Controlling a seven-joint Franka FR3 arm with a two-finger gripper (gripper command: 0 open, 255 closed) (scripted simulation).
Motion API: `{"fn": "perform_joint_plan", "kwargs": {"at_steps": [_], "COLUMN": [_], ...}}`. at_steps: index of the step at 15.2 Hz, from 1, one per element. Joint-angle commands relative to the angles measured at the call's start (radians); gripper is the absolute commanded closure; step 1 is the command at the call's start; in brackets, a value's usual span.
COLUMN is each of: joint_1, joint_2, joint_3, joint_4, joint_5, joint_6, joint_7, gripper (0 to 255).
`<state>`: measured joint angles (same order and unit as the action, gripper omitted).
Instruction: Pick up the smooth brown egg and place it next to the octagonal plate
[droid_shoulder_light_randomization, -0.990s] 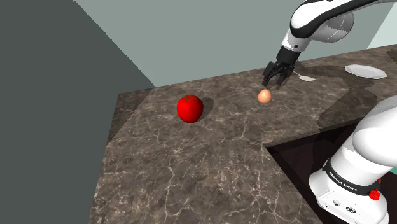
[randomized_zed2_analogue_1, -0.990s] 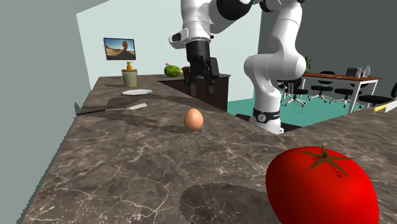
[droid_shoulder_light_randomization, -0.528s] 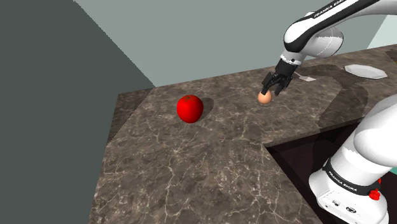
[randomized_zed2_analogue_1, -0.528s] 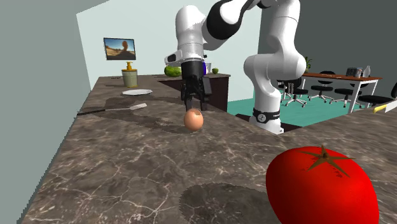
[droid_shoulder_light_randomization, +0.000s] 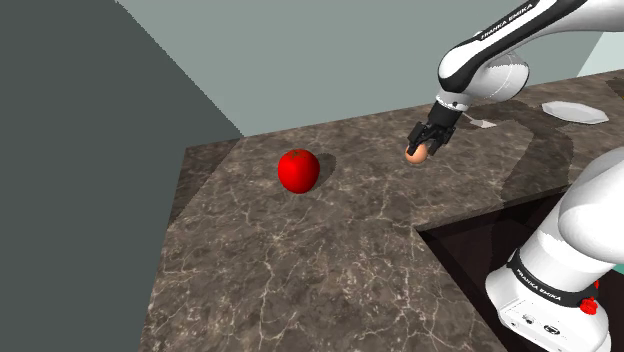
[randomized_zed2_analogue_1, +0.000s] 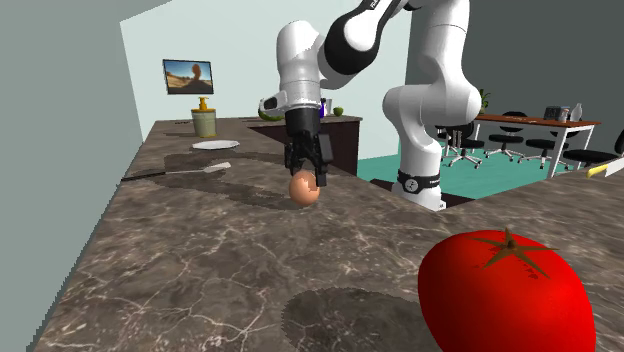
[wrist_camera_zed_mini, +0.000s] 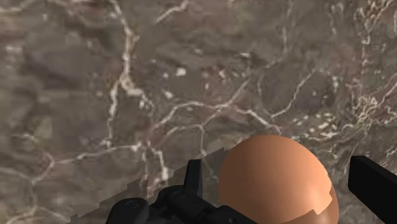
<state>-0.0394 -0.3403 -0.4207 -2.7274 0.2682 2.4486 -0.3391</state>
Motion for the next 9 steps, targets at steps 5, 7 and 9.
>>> {"fn": "perform_joint_plan", "kwargs": {"at_steps": [5, 7, 9], "joint_1": [0.0, 0.0, 0.0], "joint_2": [0.0, 0.0, 0.0], "joint_3": [0.0, 0.0, 0.0], "joint_4": [0.0, 0.0, 0.0], "joint_5": [0.0, 0.0, 0.0], "joint_6": [0.001, 0.0, 0.0], "joint_7": [0.0, 0.0, 0.0], "gripper": [255, 255, 255]}}
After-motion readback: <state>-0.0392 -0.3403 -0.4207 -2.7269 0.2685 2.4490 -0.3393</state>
